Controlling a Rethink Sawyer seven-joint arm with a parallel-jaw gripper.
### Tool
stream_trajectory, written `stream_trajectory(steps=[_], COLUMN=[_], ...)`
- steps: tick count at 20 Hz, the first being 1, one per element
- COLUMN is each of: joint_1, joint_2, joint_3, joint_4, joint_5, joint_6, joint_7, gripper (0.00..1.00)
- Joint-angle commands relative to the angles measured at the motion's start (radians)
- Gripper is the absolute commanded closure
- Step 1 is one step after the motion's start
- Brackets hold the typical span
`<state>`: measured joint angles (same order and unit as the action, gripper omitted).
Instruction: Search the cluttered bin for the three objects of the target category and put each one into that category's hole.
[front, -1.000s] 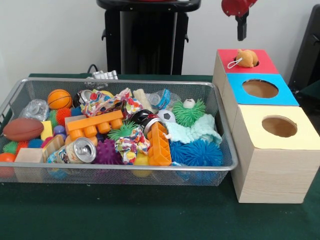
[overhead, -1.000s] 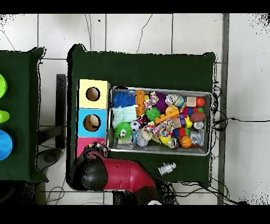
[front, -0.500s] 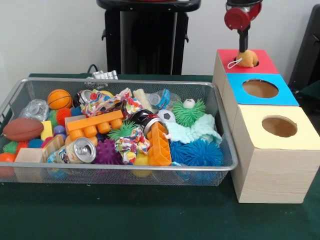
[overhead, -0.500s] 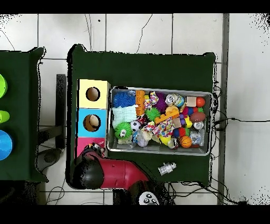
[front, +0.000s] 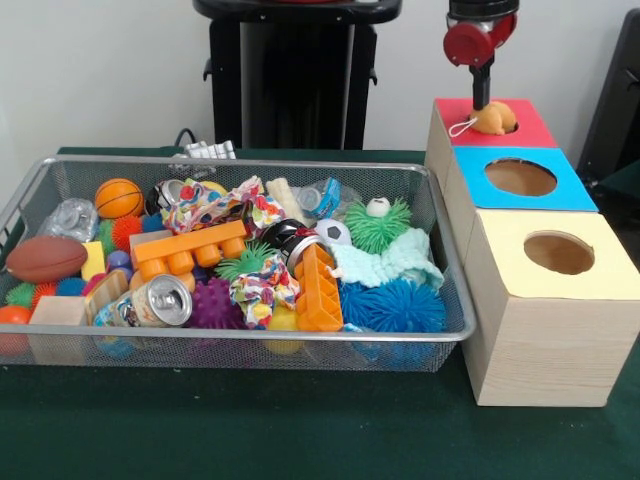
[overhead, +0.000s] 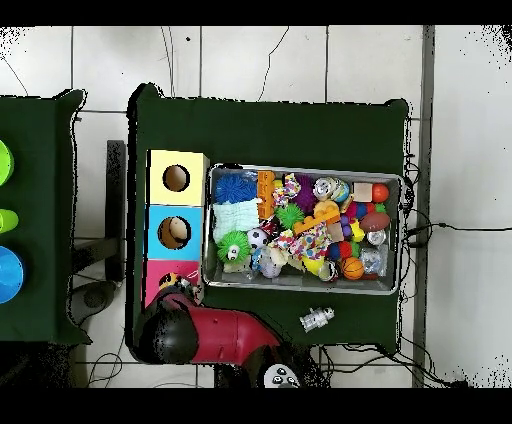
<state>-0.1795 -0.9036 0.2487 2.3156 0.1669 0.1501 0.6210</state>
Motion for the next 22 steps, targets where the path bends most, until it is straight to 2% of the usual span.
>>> stream_trajectory(steps=[1, 7, 10, 12, 17, 21, 22], joint_1=[-0.038, -0.089, -0.110, -0.116, -0.110, -0.108, -0.105], joint_2=[0.125, 0.275, 0.386, 0.421, 0.423, 0.378, 0.346], joint_3=[0.005, 0.067, 0.090, 0.092, 0.074, 0.077, 0.074], joint_4=[0.007, -0.002, -0.043, -0.064, -0.081, -0.064, -0.053], joint_5=[-0.033, -0.107, -0.163, -0.196, -0.229, -0.205, -0.192], joint_6=[-0.135, -0.307, -0.405, -0.426, -0.412, -0.362, -0.332], joint_7=[0.291, 0.294, 0.301, 0.300, 0.315, 0.315, 0.308], gripper=[1.00, 1.00, 1.00, 1.00, 1.00, 1.00, 1.00])
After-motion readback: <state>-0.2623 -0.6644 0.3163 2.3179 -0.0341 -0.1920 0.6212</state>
